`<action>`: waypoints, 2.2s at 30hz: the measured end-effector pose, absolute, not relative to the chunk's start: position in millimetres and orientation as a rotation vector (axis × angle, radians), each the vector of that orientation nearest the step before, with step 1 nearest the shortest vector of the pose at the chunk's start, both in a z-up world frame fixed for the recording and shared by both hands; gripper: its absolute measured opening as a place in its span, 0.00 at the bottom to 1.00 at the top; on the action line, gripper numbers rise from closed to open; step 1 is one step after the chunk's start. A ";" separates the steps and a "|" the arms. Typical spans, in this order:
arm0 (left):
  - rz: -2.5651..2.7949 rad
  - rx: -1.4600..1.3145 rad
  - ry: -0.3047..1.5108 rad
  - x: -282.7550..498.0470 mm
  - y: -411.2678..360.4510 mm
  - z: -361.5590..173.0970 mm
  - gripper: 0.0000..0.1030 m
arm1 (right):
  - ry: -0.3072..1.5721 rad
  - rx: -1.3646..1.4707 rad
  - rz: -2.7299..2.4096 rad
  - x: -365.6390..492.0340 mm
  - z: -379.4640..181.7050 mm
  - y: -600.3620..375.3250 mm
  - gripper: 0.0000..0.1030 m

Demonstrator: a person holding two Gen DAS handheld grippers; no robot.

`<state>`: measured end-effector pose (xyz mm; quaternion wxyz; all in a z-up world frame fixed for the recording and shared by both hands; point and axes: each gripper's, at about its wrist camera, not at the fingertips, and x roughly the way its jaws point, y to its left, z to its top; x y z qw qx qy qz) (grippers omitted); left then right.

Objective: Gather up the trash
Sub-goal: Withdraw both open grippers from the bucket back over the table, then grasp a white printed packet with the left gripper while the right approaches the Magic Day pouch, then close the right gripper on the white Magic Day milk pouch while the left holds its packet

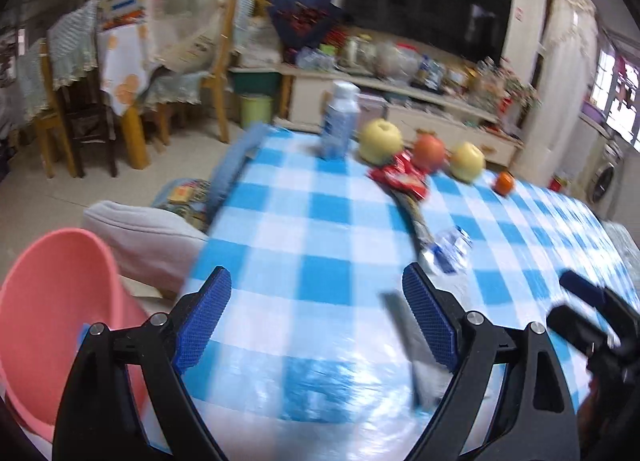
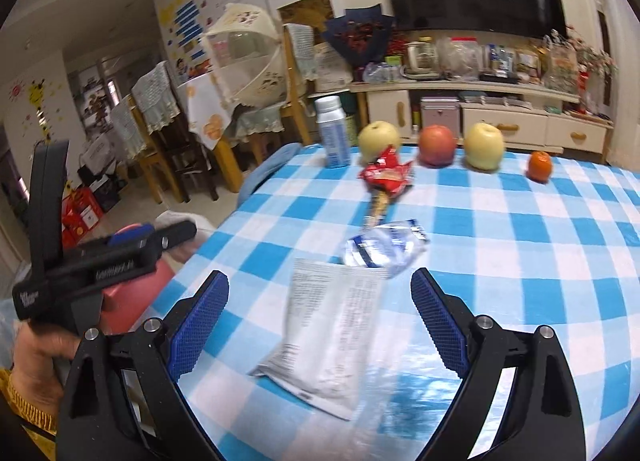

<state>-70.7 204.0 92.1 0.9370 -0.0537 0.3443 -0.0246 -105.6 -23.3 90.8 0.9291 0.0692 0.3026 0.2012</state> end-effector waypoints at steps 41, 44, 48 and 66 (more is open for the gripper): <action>-0.181 0.080 0.997 -33.7 70.4 12.8 0.80 | 0.861 0.184 0.451 8.1 33.3 -60.0 0.89; -0.186 0.067 0.999 -33.8 75.1 13.9 0.76 | 0.876 0.162 0.460 17.4 25.3 -50.3 0.89; -0.174 0.043 1.002 -33.1 87.4 15.1 0.73 | 0.895 0.159 0.446 29.8 14.4 -45.1 0.89; 0.000 -0.018 0.998 -23.2 160.2 18.3 0.72 | 0.942 -0.002 0.651 18.1 10.3 2.3 0.89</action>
